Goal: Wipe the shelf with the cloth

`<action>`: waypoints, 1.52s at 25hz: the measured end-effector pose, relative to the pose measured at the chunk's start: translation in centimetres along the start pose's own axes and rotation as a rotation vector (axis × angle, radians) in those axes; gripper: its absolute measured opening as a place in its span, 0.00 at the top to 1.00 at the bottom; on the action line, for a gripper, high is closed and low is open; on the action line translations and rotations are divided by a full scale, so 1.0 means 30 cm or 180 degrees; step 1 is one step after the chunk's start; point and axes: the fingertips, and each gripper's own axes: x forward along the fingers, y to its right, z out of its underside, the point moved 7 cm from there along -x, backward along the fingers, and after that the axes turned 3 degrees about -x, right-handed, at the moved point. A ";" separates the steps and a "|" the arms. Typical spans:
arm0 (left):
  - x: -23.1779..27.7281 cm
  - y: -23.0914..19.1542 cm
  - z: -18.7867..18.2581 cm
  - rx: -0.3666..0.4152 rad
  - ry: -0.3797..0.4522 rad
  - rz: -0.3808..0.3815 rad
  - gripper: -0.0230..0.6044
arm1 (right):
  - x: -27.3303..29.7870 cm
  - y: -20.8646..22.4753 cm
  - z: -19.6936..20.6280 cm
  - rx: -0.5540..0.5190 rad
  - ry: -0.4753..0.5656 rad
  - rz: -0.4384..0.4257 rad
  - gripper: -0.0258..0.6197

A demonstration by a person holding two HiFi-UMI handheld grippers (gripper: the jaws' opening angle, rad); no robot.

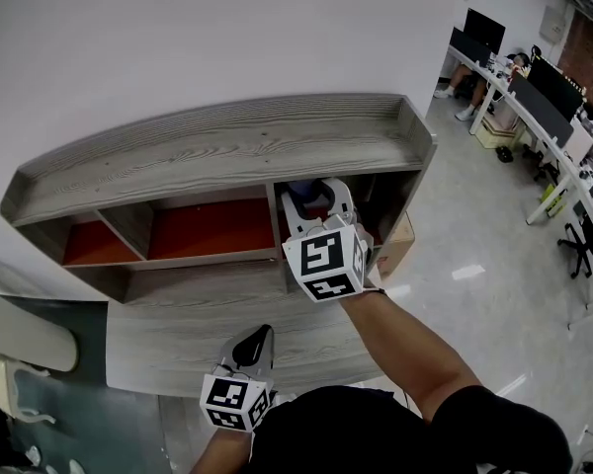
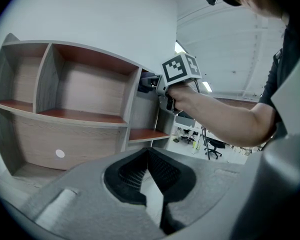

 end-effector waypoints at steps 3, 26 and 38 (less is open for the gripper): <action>-0.009 -0.009 0.001 -0.0006 0.0002 -0.0013 0.95 | 0.002 -0.014 -0.007 -0.0018 0.0010 0.0007 0.74; -0.046 -0.032 0.003 0.0037 0.0023 0.0142 0.95 | -0.013 -0.027 -0.008 -0.0020 -0.0045 0.0097 0.75; -0.066 -0.044 -0.003 0.0186 -0.0034 0.0441 0.95 | -0.223 -0.015 0.068 0.0714 0.0019 0.0046 0.74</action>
